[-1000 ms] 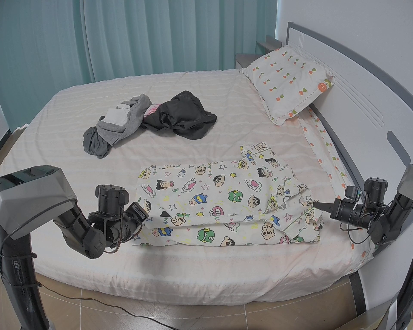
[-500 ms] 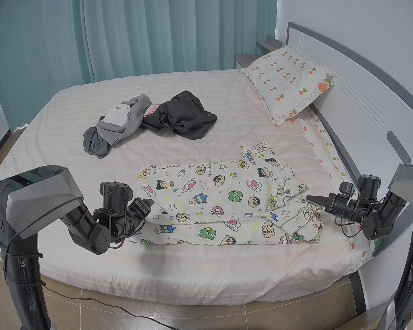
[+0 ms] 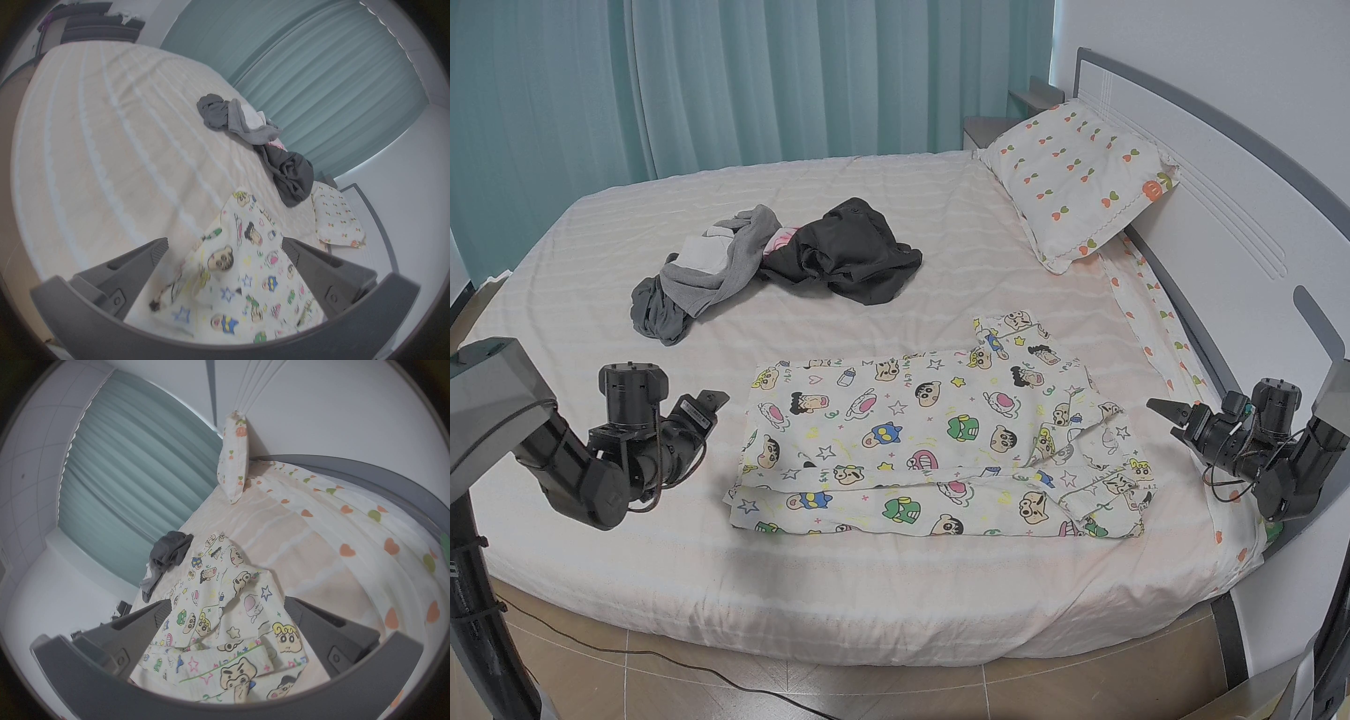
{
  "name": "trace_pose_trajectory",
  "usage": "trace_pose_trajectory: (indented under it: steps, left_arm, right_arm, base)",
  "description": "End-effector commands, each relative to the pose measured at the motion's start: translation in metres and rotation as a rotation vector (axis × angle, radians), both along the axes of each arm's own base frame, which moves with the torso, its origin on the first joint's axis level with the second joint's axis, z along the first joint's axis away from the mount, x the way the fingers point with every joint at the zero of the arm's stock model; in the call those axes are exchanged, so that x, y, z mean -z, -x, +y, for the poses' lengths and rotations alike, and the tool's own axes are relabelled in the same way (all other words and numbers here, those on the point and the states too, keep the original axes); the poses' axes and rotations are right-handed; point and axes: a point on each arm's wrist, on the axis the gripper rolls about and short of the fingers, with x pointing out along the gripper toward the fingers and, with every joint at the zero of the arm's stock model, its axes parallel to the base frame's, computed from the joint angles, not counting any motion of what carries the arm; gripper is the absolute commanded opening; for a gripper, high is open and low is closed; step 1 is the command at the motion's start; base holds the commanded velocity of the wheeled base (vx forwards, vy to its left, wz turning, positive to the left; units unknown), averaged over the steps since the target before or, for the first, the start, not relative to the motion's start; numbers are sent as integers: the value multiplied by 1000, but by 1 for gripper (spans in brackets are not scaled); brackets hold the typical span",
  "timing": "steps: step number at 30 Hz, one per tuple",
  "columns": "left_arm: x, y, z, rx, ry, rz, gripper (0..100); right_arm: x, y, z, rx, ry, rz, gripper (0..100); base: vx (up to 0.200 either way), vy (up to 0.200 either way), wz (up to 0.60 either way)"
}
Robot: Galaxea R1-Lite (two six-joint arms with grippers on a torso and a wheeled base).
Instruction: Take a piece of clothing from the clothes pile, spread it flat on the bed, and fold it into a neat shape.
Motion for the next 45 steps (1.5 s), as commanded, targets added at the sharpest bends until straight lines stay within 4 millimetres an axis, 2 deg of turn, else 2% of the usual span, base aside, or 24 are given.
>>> trace_pose_trajectory:
  steps: [1, 2, 4, 5, 8, 10, 14, 20, 22, 32, 36, 42, 45]
  left_arm:
    - [-21, 55, 16, 65, 123, 37, 100]
    - [-22, 63, 16, 91, 157, 46, 100]
    - [-23, 94, 15, 188, 306, 105, 100]
    - [-21, 104, 15, 216, 346, 131, 100]
    - [-9, 128, 14, 287, 433, 221, 100]
    - [-3, 134, 14, 313, 461, 250, 100]
    - [8, 131, 13, 344, 472, 241, 100]
    - [23, 133, 13, 351, 477, 265, 100]
    - [33, 134, 12, 370, 482, 275, 100]
    - [39, 139, 13, 389, 472, 207, 100]
    - [42, 140, 13, 392, 467, 184, 100]
    - [43, 139, 13, 391, 467, 185, 100]
    - [43, 139, 13, 393, 467, 186, 100]
  right_arm:
    - [-29, 31, 14, 21, -87, 13, 100]
    - [-30, 36, 21, 7, -98, 22, 100]
    - [-33, 50, 43, -14, -142, 64, 100]
    - [-32, 53, 49, -16, -160, 83, 100]
    - [-25, 55, 60, -15, -201, 137, 100]
    - [-17, 54, 60, -9, -201, 161, 100]
    - [8, 52, 62, -8, -198, 246, 100]
    - [14, 63, 76, -47, -188, 292, 100]
    - [24, 67, 82, -67, -161, 323, 100]
    - [38, 63, 83, -55, -129, 342, 100]
    - [52, 49, 77, -37, -124, 349, 100]
    - [74, 43, 67, -23, -75, 375, 100]
    - [72, 40, 64, -18, -70, 351, 100]
  base:
    - [0, 0, 0]
    - [0, 0, 0]
    - [0, 0, 0]
    - [0, 0, 0]
    - [0, 0, 0]
    - [0, 0, 0]
    - [0, 0, 0]
    - [0, 0, 0]
    - [0, 0, 0]
    - [0, 0, 0]
    - [0, 0, 0]
    - [0, 0, 0]
    - [0, 0, 0]
